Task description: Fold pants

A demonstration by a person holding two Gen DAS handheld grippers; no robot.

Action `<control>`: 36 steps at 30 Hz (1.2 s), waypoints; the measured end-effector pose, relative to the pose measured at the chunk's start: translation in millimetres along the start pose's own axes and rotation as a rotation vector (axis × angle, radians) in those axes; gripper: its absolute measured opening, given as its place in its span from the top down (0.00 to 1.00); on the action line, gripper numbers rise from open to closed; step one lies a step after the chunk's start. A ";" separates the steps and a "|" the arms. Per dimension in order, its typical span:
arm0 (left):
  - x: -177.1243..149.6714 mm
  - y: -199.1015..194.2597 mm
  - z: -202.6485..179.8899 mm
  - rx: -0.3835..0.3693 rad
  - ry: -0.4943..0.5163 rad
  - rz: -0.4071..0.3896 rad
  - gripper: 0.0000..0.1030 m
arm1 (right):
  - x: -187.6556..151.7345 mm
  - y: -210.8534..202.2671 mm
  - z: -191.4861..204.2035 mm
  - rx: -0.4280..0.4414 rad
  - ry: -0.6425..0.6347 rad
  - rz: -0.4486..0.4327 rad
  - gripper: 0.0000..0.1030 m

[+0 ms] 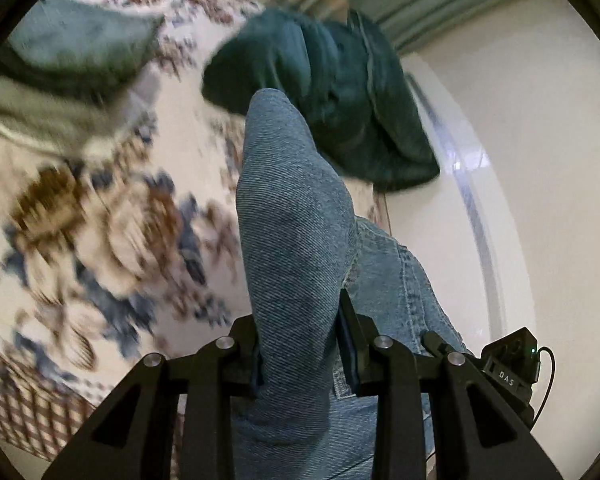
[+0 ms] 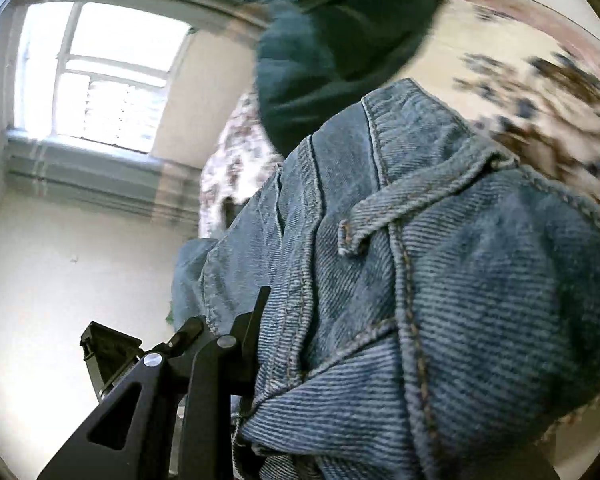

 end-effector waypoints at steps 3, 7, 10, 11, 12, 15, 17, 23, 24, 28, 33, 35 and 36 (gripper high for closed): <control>58.4 -32.4 26.2 0.005 0.002 -0.037 0.74 | 8.4 53.9 55.0 0.029 -0.026 0.001 0.73; 141.7 -64.6 73.0 0.009 0.007 -0.060 0.74 | 16.0 146.5 120.8 0.062 -0.024 -0.014 0.73; 206.7 -78.1 117.0 0.020 0.014 -0.078 0.74 | 21.4 224.1 159.4 0.083 -0.019 -0.026 0.73; 236.0 -81.6 138.8 0.023 0.011 -0.084 0.74 | 24.4 251.8 170.7 0.090 -0.021 -0.026 0.73; 249.9 -82.5 148.6 0.030 0.013 -0.088 0.74 | 25.4 276.4 180.2 0.093 -0.030 -0.026 0.73; 306.7 -76.6 200.4 0.040 0.000 -0.098 0.74 | 31.4 352.9 194.4 0.112 -0.019 -0.026 0.73; 339.2 -66.7 237.1 0.051 -0.011 -0.096 0.74 | 31.1 398.3 196.3 0.115 -0.009 -0.018 0.73; 376.0 -4.5 347.7 0.104 -0.083 0.020 0.74 | 13.0 508.6 155.5 0.012 0.029 0.093 0.69; 375.5 11.7 373.6 0.123 -0.112 0.060 0.74 | 7.7 519.6 144.8 -0.022 0.031 0.133 0.67; 366.4 27.6 416.5 0.117 -0.181 0.076 0.73 | 6.5 507.9 118.1 -0.055 0.071 0.170 0.53; 364.7 22.9 425.7 0.089 -0.207 0.069 0.70 | 13.5 478.6 112.4 -0.151 0.030 0.145 0.52; 365.0 20.7 420.2 0.112 -0.199 0.077 0.70 | 13.1 473.7 110.4 -0.202 0.017 0.168 0.47; 365.0 19.6 417.6 0.128 -0.198 0.080 0.69 | 12.7 469.9 112.3 -0.232 0.005 0.176 0.44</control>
Point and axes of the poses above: each gripper's, at about its wrist camera, not at the fingertips, and y roughly the way its jaws point, z to its left, x to its top, the point moved 4 cm from there along y, roughly the way its jaws point, and after that the axes turned 8 degrees about x, right-handed, at the moved point
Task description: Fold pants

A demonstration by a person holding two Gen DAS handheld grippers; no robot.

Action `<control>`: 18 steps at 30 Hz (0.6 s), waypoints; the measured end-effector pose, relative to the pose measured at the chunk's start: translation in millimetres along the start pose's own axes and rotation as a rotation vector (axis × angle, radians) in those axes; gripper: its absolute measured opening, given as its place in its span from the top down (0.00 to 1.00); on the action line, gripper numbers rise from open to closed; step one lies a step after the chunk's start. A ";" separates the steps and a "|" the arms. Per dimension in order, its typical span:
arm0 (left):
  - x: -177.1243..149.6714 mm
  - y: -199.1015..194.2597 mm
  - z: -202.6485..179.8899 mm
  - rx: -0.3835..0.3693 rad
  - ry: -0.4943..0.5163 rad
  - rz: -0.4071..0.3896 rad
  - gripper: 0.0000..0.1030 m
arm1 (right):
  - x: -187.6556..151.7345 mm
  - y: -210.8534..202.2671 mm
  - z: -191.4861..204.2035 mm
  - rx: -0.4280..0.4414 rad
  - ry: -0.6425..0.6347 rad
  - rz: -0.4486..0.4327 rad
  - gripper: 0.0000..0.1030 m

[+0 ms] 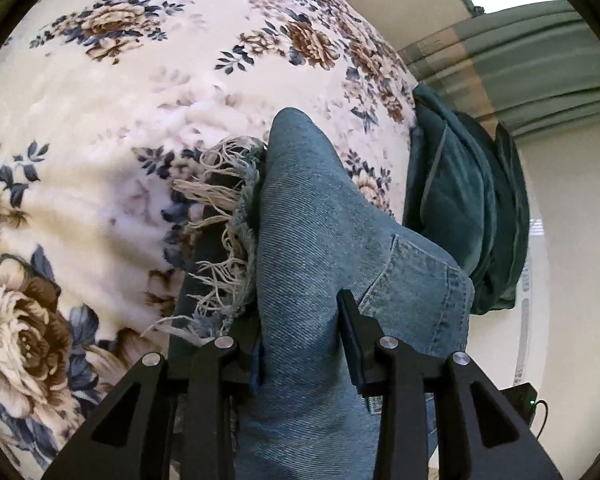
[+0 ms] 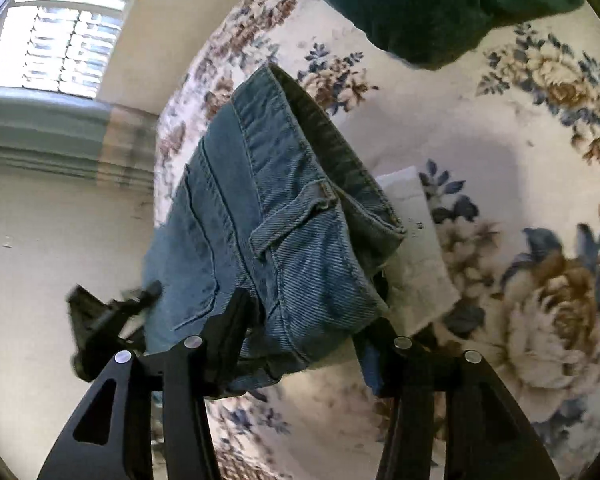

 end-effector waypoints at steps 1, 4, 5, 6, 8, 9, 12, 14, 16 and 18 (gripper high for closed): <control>-0.3 -3.9 -3.8 0.039 0.008 -0.001 0.67 | 1.8 -5.2 0.3 -0.037 -0.017 0.002 0.36; -5.0 -19.3 -17.5 0.184 0.064 -0.043 0.65 | 1.0 -18.7 23.4 -0.182 -0.132 0.000 0.16; -7.6 -24.4 -22.0 0.230 0.091 -0.062 0.65 | -2.3 -23.6 30.5 -0.213 -0.171 -0.007 0.14; -12.2 -32.4 -29.3 0.281 0.124 -0.089 0.63 | -6.9 -30.6 40.7 -0.254 -0.218 -0.018 0.12; -23.2 -47.5 -40.1 0.367 0.164 -0.128 0.44 | -16.2 -39.1 58.4 -0.355 -0.312 -0.032 0.03; -30.4 -54.6 -45.9 0.391 0.182 -0.143 0.42 | -21.6 -44.6 67.7 -0.389 -0.351 -0.039 0.00; -58.0 -75.6 -62.8 0.471 0.231 -0.170 0.27 | -35.2 -62.9 90.5 -0.471 -0.419 -0.060 0.00; -73.4 -86.8 -70.5 0.511 0.255 -0.184 0.23 | -44.0 -78.7 104.4 -0.508 -0.454 -0.080 0.00; -88.6 -100.4 -81.4 0.532 0.270 -0.205 0.22 | -52.8 -98.3 119.2 -0.523 -0.484 -0.098 0.00; -105.5 -118.4 -94.1 0.553 0.279 -0.233 0.22 | -61.8 -119.7 132.5 -0.526 -0.509 -0.117 0.00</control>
Point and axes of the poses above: each gripper's, at about its wrist camera, not at the fingertips, and y roughly the way its jaws point, z to its left, x to its top, the point moved 4 cm from there along y, roughly the way its jaws point, and after that the axes turned 8 degrees about x, right-handed, at the moved point
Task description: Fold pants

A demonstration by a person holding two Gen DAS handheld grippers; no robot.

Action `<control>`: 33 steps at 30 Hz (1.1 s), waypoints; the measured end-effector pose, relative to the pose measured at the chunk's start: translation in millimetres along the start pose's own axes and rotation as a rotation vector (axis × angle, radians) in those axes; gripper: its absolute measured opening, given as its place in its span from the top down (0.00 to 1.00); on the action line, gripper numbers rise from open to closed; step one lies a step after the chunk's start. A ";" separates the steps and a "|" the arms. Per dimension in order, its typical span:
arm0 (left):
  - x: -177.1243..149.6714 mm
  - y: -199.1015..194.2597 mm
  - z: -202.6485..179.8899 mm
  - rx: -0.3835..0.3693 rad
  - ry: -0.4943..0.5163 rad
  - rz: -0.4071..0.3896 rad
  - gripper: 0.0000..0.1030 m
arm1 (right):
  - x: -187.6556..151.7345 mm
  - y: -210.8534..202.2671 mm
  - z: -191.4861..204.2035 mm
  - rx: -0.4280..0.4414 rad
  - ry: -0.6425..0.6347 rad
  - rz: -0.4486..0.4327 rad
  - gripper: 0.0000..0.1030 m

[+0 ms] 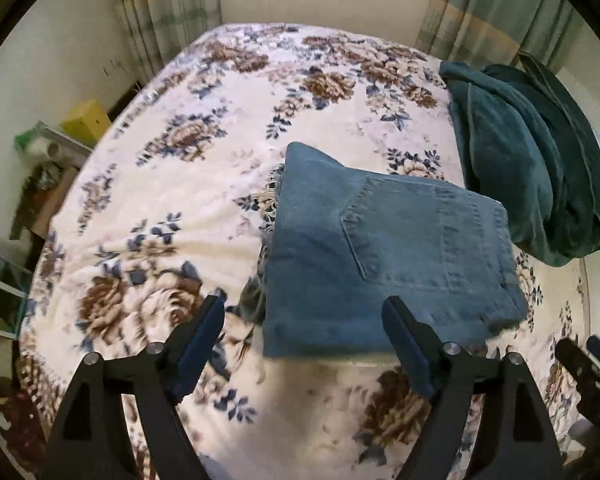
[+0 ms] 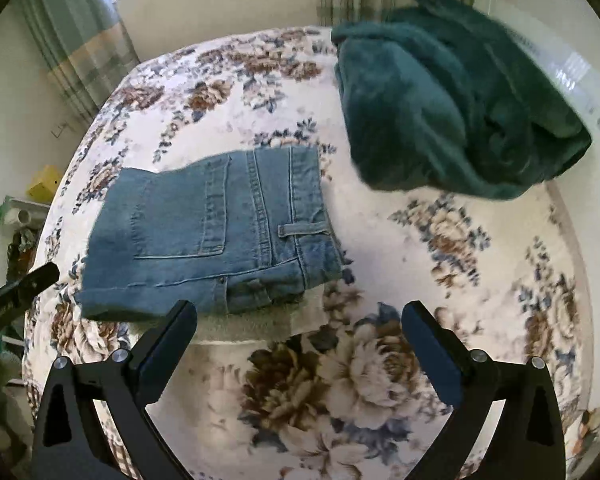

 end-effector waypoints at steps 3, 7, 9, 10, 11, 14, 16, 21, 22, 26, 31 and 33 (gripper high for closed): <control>-10.1 -34.9 -5.8 0.006 0.001 -0.038 0.22 | -7.9 -45.7 1.2 0.012 -0.025 -0.039 0.00; -29.3 -93.3 -12.8 0.019 0.005 -0.098 0.22 | -20.7 -98.4 -0.3 0.031 -0.052 -0.081 0.00; -38.9 -119.1 -14.9 0.031 0.005 -0.125 0.22 | -31.1 -131.2 1.9 0.036 -0.084 -0.110 0.00; -46.5 -137.7 -15.6 0.039 0.004 -0.143 0.22 | -35.1 -141.8 2.8 0.041 -0.094 -0.119 0.00; -52.2 -152.2 -15.3 0.043 0.002 -0.160 0.22 | -40.9 -159.0 3.6 0.046 -0.107 -0.133 0.00; -66.8 -186.9 -14.5 0.052 -0.009 -0.194 0.22 | -58.1 -206.7 5.9 0.059 -0.144 -0.170 0.00; -78.2 -216.7 -13.6 0.052 -0.018 -0.225 0.22 | -70.8 -238.6 5.8 0.057 -0.164 -0.195 0.00; -103.0 -277.4 -13.5 0.049 -0.016 -0.293 0.22 | -102.0 -317.3 3.7 0.077 -0.191 -0.252 0.00; -110.3 -292.5 -13.8 0.050 -0.011 -0.312 0.22 | -108.7 -332.7 3.1 0.078 -0.196 -0.264 0.00; -131.0 -329.9 -11.6 0.046 -0.009 -0.355 0.22 | -134.9 -393.1 2.3 0.080 -0.208 -0.313 0.00; -154.6 -368.5 -10.0 0.028 -0.004 -0.394 0.22 | -162.1 -451.4 3.8 0.098 -0.213 -0.357 0.00; -162.9 -379.9 -7.9 0.027 -0.009 -0.402 0.22 | -172.3 -469.0 5.8 0.098 -0.216 -0.372 0.00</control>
Point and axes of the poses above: each gripper's, at about its wrist camera, not at the fingertips, and y roughly the way its jaws point, z to its left, x to its top, the point moved 4 cm from there along y, roughly the way its jaws point, and after that the axes turned 8 degrees about x, right-handed, at the moved point
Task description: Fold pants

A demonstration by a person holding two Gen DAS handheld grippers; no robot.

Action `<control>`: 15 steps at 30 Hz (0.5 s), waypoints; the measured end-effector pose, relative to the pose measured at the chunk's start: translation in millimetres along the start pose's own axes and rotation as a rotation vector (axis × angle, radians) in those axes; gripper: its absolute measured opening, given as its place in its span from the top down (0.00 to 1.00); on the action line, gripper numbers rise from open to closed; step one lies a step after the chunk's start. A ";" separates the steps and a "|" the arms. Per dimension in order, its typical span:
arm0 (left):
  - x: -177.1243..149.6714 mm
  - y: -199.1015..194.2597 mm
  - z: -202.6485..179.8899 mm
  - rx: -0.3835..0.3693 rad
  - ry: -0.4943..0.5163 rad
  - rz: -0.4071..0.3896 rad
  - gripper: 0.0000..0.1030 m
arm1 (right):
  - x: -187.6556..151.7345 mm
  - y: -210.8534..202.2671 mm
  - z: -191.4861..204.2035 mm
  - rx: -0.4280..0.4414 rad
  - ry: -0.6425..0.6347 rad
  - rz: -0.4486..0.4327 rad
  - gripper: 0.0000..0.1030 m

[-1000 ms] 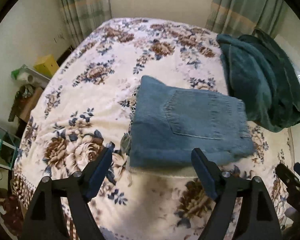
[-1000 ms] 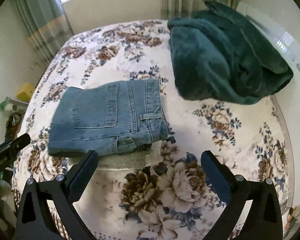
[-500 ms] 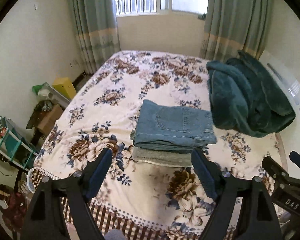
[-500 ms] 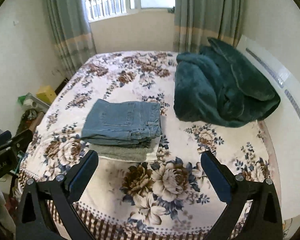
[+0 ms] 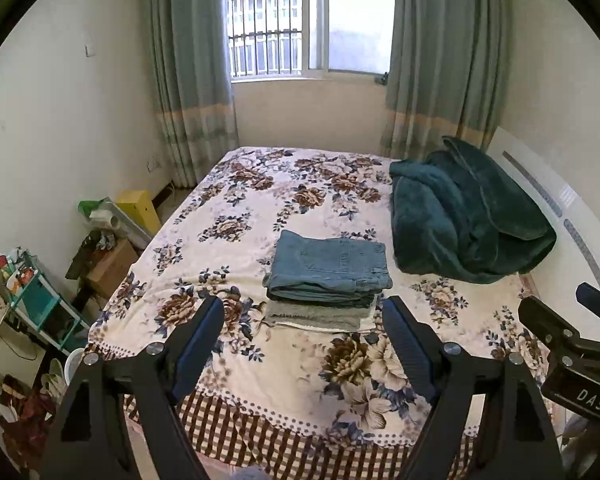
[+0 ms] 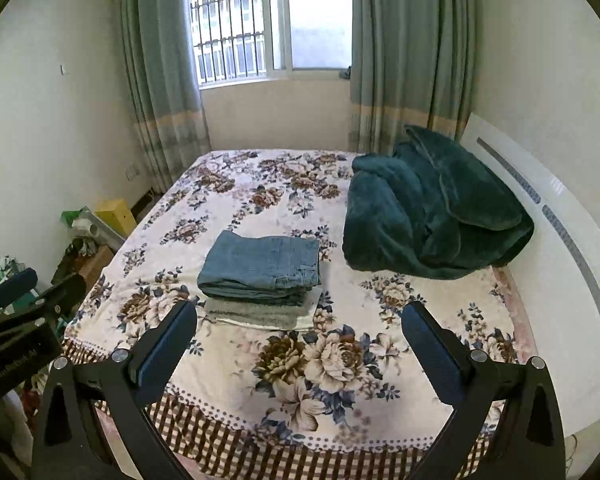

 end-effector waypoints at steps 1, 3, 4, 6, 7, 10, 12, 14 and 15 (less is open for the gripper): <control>-1.0 -5.2 0.9 -0.007 -0.001 -0.004 0.22 | -1.5 -9.1 2.8 0.004 -0.002 -0.004 0.00; -4.6 -14.4 3.2 -0.006 -0.002 -0.007 0.22 | -3.9 -23.5 8.2 0.007 -0.005 -0.013 0.00; -6.7 -20.0 4.4 -0.014 -0.009 -0.007 0.22 | -4.9 -30.2 10.4 0.005 -0.009 -0.018 0.00; -8.7 -27.0 7.8 -0.003 -0.010 -0.017 0.22 | -5.1 -40.8 14.9 0.006 -0.014 -0.028 0.00; -9.8 -31.2 9.4 -0.003 -0.013 -0.022 0.20 | -4.8 -45.6 16.3 0.006 -0.014 -0.036 0.00; -11.3 -40.5 15.1 -0.001 -0.028 -0.048 0.00 | -4.3 -56.5 20.6 0.010 -0.013 -0.050 0.00; -11.9 -42.9 19.3 0.002 -0.037 -0.058 0.00 | -3.8 -56.2 21.8 0.007 -0.013 -0.050 0.00; -11.1 -42.9 22.6 0.009 -0.039 -0.061 0.00 | -4.8 -58.3 22.7 0.007 -0.012 -0.051 0.00; -14.1 -46.1 24.0 0.011 -0.040 -0.062 0.00 | -5.0 -59.0 22.9 0.005 -0.014 -0.050 0.00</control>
Point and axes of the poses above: each gripper's, at about its wrist camera, not at the fingertips, and y roughly the way its jaws point, z to its left, x to its top, the point moved 4 cm from there along y, roughly the way its jaws point, and after that the axes turned 8 degrees about x, right-handed, at the moved point
